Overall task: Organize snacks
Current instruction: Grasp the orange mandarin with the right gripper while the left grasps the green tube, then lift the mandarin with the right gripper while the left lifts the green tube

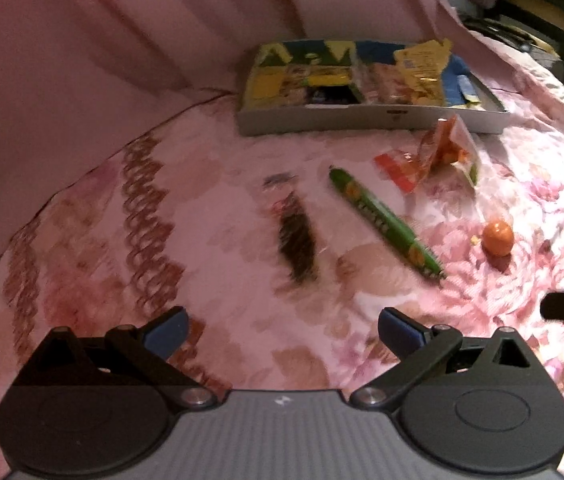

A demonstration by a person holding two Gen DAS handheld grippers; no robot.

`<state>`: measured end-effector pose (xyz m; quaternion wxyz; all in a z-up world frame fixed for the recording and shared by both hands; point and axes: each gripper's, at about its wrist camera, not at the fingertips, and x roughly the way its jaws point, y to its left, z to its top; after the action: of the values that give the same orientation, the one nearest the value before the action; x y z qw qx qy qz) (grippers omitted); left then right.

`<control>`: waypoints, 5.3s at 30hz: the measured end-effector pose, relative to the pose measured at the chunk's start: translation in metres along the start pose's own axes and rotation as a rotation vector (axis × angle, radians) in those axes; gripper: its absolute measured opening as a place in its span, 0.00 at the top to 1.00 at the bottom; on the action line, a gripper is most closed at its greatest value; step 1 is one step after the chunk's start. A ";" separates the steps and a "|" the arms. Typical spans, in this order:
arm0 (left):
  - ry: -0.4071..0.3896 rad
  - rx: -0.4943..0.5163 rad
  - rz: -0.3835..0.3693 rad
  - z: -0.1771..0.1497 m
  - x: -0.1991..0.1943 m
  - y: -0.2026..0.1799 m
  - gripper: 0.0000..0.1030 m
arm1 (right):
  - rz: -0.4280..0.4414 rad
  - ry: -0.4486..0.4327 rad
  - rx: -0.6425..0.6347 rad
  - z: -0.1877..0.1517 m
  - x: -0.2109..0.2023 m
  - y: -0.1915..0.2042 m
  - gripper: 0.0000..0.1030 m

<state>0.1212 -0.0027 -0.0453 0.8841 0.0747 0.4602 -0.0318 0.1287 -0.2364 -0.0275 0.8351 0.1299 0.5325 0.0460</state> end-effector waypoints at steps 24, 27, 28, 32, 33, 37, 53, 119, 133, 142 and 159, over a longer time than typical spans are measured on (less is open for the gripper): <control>-0.074 -0.109 -0.330 0.044 0.058 -0.009 0.01 | -0.230 -0.192 -0.349 0.026 0.047 0.035 0.06; -0.101 -0.091 -0.362 0.043 0.056 -0.012 0.02 | -0.239 -0.182 -0.376 0.026 0.054 0.041 0.14; -0.108 -0.079 -0.369 0.043 0.056 -0.014 0.04 | -0.238 -0.179 -0.375 0.027 0.056 0.042 0.15; -0.109 -0.051 -0.395 0.041 0.058 -0.016 0.13 | -0.230 -0.188 -0.351 0.030 0.057 0.042 0.23; -0.101 -0.055 -0.395 0.041 0.060 -0.016 0.16 | -0.228 -0.193 -0.341 0.031 0.056 0.041 0.24; -0.076 -0.104 -0.431 0.040 0.063 -0.011 0.28 | -0.210 -0.188 -0.310 0.031 0.057 0.038 0.31; -0.017 -0.093 -0.445 0.036 0.075 -0.025 0.56 | -0.179 -0.164 -0.341 0.028 0.070 0.046 0.58; 0.022 -0.245 -0.438 0.046 0.082 -0.018 0.79 | -0.179 -0.171 -0.388 0.026 0.070 0.053 0.65; 0.063 -0.268 -0.404 0.044 0.081 -0.014 0.81 | -0.193 -0.214 -0.430 0.025 0.066 0.058 0.65; 0.080 -0.255 -0.395 0.050 0.094 -0.014 0.80 | -0.195 -0.208 -0.423 0.026 0.067 0.057 0.65; -0.077 -0.221 -0.428 0.053 0.058 -0.019 0.82 | -0.205 -0.329 -0.440 0.030 0.050 0.060 0.65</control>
<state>0.1948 -0.0288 -0.0647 0.8769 -0.1229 0.4322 -0.1710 0.1812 -0.1734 -0.0432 0.9186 -0.1029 0.3776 0.0538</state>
